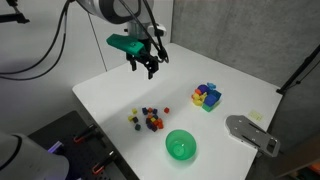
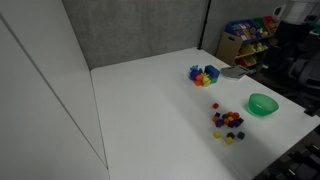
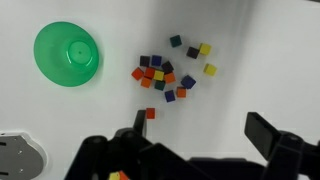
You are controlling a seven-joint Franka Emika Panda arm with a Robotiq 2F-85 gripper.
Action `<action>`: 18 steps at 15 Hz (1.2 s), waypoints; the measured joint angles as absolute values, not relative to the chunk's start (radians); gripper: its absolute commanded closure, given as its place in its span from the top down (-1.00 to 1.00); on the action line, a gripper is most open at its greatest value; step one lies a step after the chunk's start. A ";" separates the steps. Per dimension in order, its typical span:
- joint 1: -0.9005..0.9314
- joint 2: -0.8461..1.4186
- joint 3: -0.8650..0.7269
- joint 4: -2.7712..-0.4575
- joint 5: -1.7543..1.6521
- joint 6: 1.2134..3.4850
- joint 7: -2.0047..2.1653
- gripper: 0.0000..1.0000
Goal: Pick up a purple block and place it in the green bowl
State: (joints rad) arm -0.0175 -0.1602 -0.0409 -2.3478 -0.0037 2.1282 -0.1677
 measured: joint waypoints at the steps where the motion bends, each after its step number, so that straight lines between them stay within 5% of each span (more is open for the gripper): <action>1: -0.017 -0.152 -0.040 -2.349 -0.004 2.133 -0.168 1.00; 18: 0.013 0.280 0.014 -2.377 0.059 2.617 -0.082 1.00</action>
State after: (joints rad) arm 0.0134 0.2796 0.0145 -2.3768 0.0588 2.6165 -0.0819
